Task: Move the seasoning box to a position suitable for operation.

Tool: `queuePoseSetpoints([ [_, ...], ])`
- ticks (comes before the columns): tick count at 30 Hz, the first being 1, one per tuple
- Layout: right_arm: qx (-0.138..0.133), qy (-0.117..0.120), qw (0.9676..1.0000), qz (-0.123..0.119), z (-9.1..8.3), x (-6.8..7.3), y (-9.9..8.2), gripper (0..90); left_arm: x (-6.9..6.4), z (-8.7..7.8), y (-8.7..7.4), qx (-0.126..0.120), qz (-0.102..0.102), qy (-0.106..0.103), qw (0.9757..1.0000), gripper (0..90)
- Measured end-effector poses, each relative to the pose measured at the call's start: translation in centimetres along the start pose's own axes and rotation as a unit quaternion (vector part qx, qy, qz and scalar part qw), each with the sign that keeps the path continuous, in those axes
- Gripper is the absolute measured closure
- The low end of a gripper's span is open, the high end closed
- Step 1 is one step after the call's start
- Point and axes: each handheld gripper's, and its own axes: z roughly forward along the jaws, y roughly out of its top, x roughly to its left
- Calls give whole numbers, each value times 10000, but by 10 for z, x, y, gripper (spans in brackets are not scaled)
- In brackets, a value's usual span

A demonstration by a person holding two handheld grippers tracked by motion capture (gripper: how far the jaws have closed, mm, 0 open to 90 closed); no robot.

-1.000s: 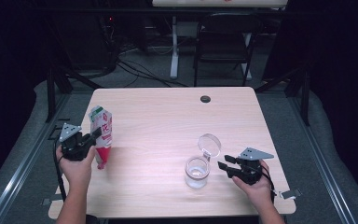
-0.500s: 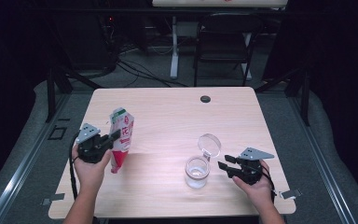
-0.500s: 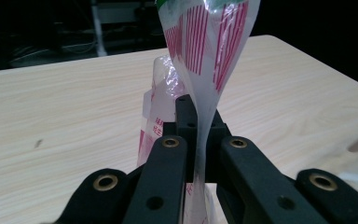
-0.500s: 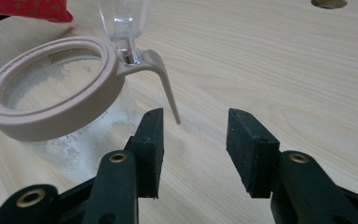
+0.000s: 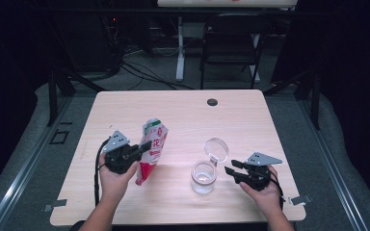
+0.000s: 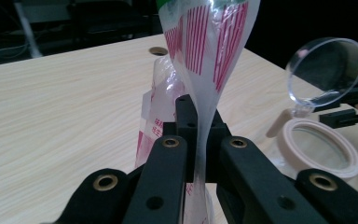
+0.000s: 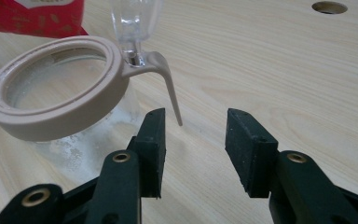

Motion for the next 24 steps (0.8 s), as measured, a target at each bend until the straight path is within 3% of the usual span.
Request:
queuePoseSetpoints([
  [5, 2, 0, 10000, -10, 0, 2, 0, 583, -16, 11, 3, 60, 287, -232, 9993, 900],
  [9, 15, 1, 10000, -19, 0, 1, 0, 583, -24, 21, -2, 227, 345, -421, 9983, 900],
  [17, -68, 33, 10000, -19, -6, 1, 4, 601, -25, 20, -10, 229, 183, -603, 9978, 900],
  [24, -129, 23, 9999, -89, -8, 6, 8, 589, -27, 18, -12, 278, 246, -588, 9976, 900],
])
